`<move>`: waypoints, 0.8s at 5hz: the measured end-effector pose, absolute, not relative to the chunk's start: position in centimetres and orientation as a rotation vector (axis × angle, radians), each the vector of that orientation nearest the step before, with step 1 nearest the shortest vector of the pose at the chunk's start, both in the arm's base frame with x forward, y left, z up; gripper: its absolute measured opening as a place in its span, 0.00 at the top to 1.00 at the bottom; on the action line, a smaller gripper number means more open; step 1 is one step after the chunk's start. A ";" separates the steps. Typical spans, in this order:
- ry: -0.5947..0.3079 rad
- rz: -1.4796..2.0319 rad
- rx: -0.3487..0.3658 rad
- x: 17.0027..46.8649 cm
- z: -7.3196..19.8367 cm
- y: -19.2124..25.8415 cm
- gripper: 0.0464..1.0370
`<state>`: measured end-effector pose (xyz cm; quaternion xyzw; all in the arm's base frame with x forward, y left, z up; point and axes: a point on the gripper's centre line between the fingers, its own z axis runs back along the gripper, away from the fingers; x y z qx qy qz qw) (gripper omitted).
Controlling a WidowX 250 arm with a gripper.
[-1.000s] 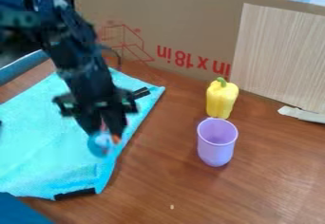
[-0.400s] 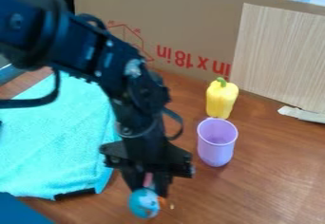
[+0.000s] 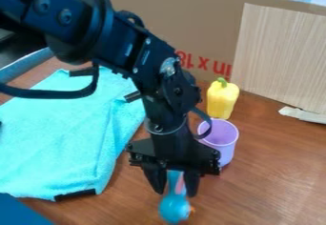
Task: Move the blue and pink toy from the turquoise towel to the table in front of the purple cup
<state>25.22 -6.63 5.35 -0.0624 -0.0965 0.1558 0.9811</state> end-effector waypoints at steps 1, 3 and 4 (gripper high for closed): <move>-0.165 0.329 -0.132 25.1 5.6 -6.1 0.05; -0.167 0.310 -0.160 25.0 10.0 -3.1 0.04; -0.184 0.316 -0.095 25.5 10.8 0.3 0.04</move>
